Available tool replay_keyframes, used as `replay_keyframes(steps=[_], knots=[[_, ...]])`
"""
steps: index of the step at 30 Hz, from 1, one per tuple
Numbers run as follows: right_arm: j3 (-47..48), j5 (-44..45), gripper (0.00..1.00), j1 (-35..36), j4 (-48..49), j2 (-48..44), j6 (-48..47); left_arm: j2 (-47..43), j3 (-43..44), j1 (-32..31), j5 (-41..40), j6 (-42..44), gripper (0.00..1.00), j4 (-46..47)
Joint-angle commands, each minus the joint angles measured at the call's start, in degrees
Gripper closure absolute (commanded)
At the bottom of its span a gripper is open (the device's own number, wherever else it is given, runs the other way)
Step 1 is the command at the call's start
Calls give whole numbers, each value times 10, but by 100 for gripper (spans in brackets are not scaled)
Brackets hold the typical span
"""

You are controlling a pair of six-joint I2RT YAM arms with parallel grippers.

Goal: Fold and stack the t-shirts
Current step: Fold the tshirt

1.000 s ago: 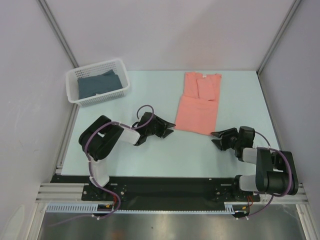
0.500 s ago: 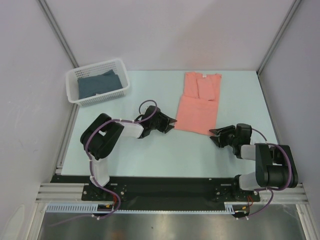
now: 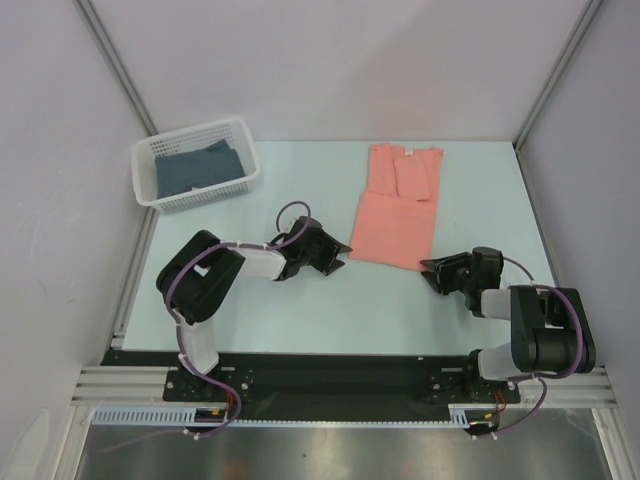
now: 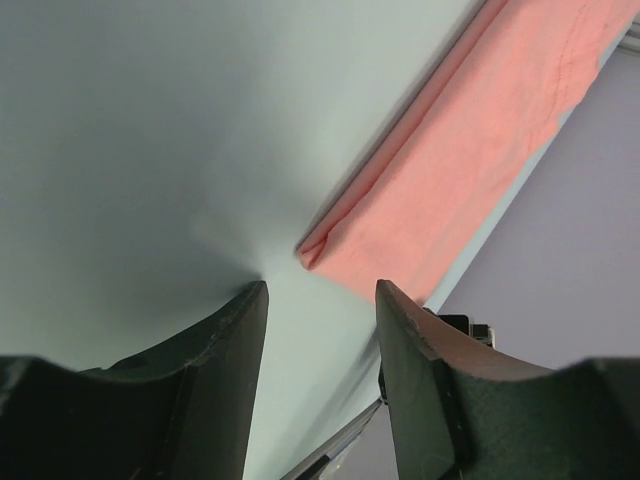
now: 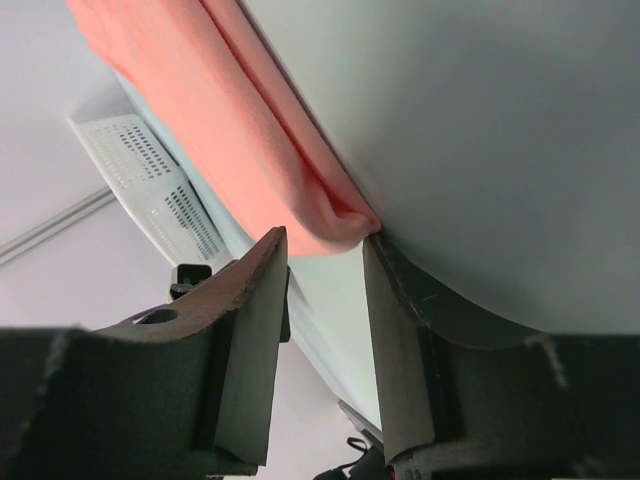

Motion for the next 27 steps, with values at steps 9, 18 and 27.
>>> replay_keyframes(steps=[9, 18, 27], knots=[[22, 25, 59, 6, -5, -13, 3, 13, 22, -6, -17, -15, 49, -36], [23, 27, 59, 6, -12, -16, 2, 48, 74, -7, -12, -32, 52, -104], [21, 35, 59, 16, -24, -24, 7, 53, 79, -7, -22, -30, 83, -96]])
